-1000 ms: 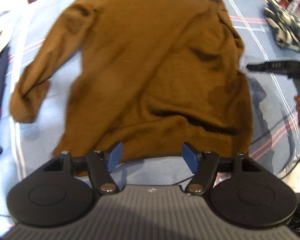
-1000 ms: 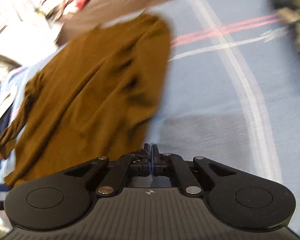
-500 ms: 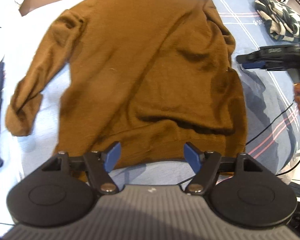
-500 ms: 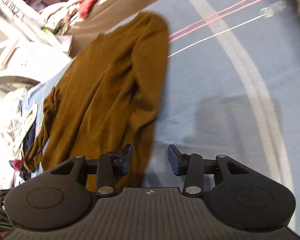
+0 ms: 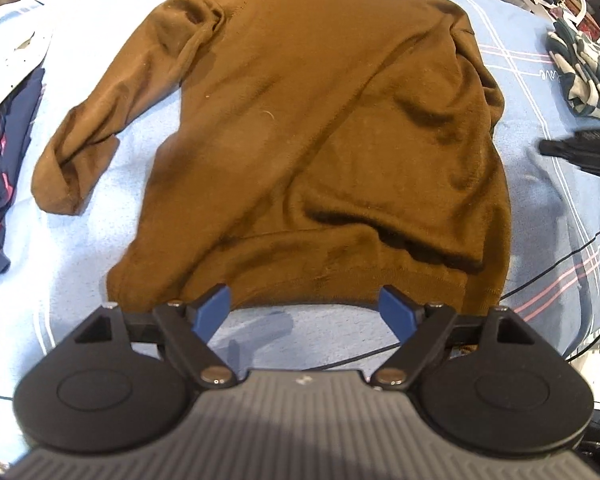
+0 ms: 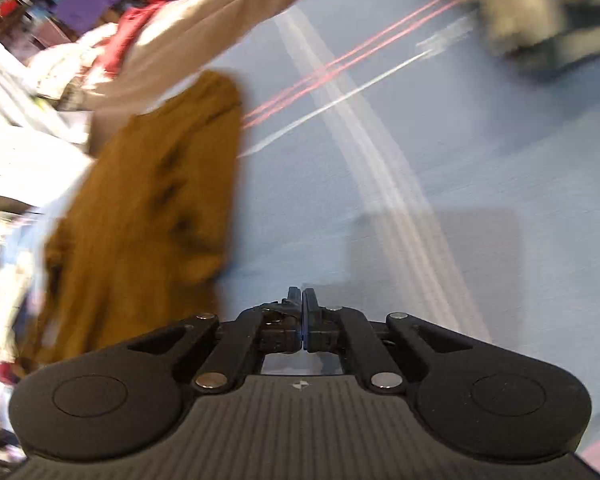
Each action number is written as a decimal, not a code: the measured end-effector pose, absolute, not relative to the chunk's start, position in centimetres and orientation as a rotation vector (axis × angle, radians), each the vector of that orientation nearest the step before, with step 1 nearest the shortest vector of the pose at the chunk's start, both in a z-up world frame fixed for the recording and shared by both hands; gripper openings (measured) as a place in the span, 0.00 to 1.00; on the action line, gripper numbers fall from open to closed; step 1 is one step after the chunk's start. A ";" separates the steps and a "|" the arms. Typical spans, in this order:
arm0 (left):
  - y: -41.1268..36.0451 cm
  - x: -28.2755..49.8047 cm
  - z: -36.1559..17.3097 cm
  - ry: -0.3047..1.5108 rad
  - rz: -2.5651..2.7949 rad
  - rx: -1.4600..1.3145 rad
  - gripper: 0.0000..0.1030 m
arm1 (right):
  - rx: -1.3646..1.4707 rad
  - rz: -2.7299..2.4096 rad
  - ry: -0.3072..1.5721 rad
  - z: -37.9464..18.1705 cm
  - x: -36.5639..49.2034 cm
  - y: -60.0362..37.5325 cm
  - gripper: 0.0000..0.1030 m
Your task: Fold small clothes
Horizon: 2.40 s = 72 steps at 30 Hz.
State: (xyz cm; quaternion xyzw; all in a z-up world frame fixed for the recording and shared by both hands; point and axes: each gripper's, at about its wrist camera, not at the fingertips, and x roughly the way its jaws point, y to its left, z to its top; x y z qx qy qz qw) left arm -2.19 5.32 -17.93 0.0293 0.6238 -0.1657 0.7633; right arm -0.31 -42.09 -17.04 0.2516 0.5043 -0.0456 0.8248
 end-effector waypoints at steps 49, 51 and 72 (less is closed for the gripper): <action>14.1 -2.6 -20.0 1.331 -0.126 0.108 0.83 | 0.532 0.367 1.258 -17.6 -10.7 -30.9 0.94; 15.3 -2.6 -20.4 1.332 -0.123 0.100 0.83 | 0.580 0.357 1.293 -19.0 -11.4 -28.7 0.94; 17.0 -1.4 -16.8 1.336 -0.449 -0.047 0.10 | 0.790 0.265 1.295 -14.9 -13.1 -28.6 0.15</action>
